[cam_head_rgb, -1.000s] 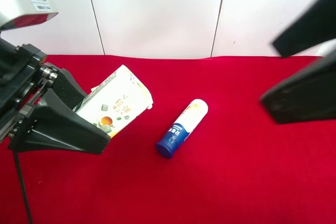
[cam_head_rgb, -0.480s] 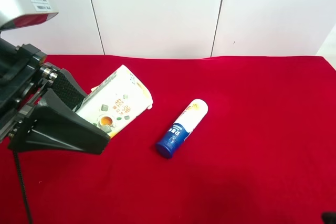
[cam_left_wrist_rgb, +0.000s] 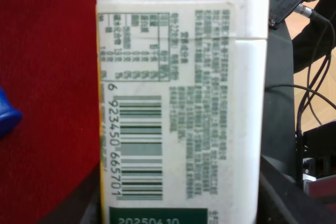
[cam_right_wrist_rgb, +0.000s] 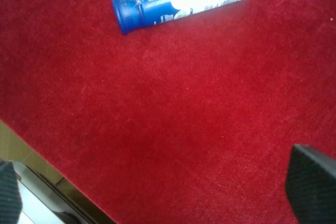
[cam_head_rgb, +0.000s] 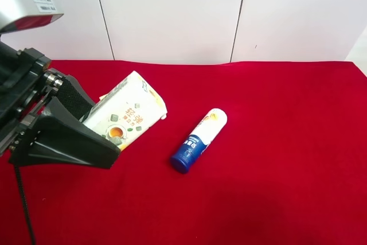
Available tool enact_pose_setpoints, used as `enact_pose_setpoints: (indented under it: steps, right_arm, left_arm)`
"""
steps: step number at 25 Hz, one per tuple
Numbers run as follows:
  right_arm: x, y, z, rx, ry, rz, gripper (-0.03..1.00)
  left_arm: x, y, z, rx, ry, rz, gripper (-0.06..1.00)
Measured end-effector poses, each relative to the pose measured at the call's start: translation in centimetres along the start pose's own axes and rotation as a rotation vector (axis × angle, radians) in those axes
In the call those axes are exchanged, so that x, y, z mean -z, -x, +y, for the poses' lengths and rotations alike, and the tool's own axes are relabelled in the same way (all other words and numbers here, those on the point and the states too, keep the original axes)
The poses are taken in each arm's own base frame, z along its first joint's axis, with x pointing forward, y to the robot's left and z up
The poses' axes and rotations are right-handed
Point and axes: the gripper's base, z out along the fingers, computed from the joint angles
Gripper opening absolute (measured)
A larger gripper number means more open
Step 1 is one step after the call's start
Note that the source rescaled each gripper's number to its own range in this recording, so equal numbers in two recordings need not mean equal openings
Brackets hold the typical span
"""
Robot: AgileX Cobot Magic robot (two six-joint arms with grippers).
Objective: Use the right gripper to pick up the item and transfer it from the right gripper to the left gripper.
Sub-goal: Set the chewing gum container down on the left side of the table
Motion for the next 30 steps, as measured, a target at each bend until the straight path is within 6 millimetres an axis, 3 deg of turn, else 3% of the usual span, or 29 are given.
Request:
enact_pose_setpoints:
  steps: [4,14,20,25,30]
  right_arm:
    - [0.0,0.0,-0.1,-0.023,-0.029,-0.002,1.00]
    - [1.6,-1.0,0.1,-0.250,-0.384,-0.170,1.00]
    - [1.7,-1.2,0.2,-0.290,-0.451,-0.185,1.00]
    - [1.7,-1.2,0.2,-0.291,-0.453,-0.184,1.00]
    - [1.7,-1.2,0.2,-0.291,-0.453,-0.184,1.00]
  left_arm:
    - [0.0,0.0,0.0,0.000,0.000,0.000,0.00]
    - [0.0,0.1,0.1,0.000,0.014,-0.008,0.00]
    - [0.0,0.2,0.3,0.022,0.034,-0.020,0.00]
    - [0.1,0.0,1.5,0.097,0.161,-0.005,0.00]
    - [0.8,-1.0,3.5,0.169,0.404,0.081,0.00]
